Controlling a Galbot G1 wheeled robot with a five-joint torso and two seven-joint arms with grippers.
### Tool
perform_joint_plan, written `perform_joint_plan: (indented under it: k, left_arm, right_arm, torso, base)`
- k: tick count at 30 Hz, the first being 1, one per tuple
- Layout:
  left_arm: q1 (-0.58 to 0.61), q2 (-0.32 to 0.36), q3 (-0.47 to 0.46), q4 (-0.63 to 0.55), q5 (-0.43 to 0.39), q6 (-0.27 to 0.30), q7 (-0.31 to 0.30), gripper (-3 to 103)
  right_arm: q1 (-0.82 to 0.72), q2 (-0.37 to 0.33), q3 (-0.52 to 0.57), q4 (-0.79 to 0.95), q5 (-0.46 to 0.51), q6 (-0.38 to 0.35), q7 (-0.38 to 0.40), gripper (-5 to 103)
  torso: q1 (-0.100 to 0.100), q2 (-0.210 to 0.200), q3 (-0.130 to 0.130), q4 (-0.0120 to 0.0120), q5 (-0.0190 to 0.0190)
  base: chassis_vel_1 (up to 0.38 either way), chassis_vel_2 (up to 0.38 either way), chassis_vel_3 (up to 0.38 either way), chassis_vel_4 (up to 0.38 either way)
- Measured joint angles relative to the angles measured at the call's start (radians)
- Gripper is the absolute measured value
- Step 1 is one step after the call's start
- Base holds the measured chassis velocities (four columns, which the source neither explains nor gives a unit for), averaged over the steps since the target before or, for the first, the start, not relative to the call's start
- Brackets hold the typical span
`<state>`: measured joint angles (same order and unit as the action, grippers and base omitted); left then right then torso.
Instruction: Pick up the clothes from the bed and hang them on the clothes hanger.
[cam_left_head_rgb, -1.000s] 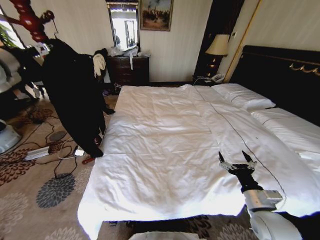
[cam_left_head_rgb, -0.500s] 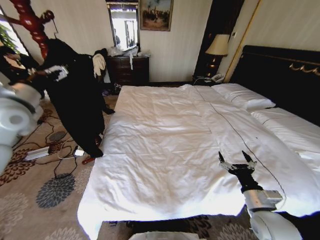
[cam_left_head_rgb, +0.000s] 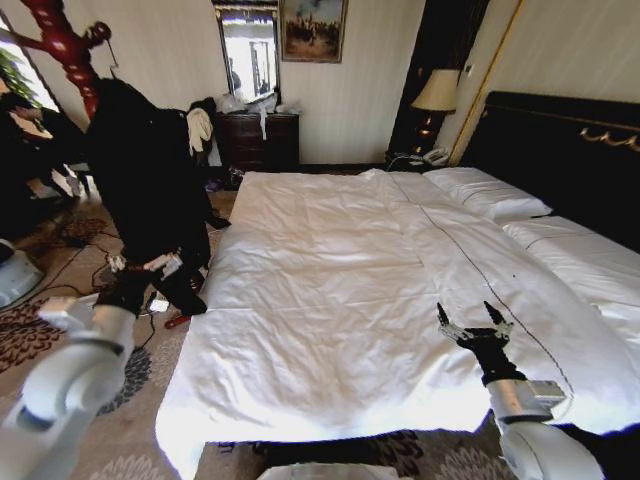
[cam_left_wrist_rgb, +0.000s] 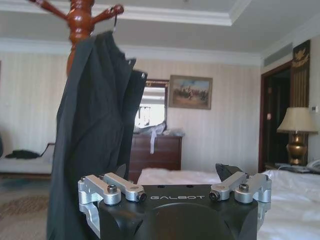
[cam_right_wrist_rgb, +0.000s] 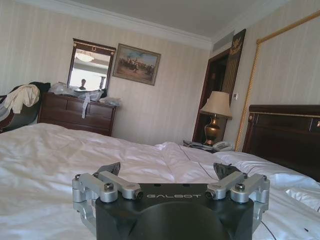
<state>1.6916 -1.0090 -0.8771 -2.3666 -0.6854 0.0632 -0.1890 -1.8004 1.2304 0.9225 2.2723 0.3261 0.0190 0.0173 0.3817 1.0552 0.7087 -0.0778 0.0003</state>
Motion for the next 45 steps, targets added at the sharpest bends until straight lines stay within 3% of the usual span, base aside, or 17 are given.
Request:
perform_joint_plan:
  k: [2,4,6,13,45]
  left_arm:
    - [0.083,-0.081,0.035,-0.005,0.093,-0.044,0.03,100]
    - [0.107,-0.101,0.045,-0.004,0.12,-0.062,0.041,100]
    - [0.183,-0.171,0.073,0.013,0.217,-0.133,0.083,100]
    - [0.256,-0.266,0.109,0.084,0.366,-0.252,0.121,100]
    - [0.251,-0.265,0.121,0.091,0.365,-0.254,0.125,100]
  right_arm:
    - [0.0,0.0,0.0,0.0,0.0,0.0,0.0,100]
    - [0.0,0.0,0.0,0.0,0.0,0.0,0.0,100]
    - [0.0,0.0,0.0,0.0,0.0,0.0,0.0,100]
    - [0.0,0.0,0.0,0.0,0.0,0.0,0.0,100]
    - [0.0,0.0,0.0,0.0,0.0,0.0,0.0,100]
  torso:
    - [0.0,0.0,0.0,-0.0001,0.0]
    - [0.0,0.0,0.0,-0.0001,0.0]
    - [0.0,0.0,0.0,0.0,0.0]
    - [0.0,0.0,0.0,-0.0002,-0.0003]
    - [0.0,0.0,0.0,-0.0001,-0.0003]
  base:
    - [0.0,0.0,0.0,0.0]
    - [0.0,0.0,0.0,0.0]
    - [0.0,0.0,0.0,0.0]
    - [0.0,0.0,0.0,0.0]
    - [0.0,0.0,0.0,0.0]
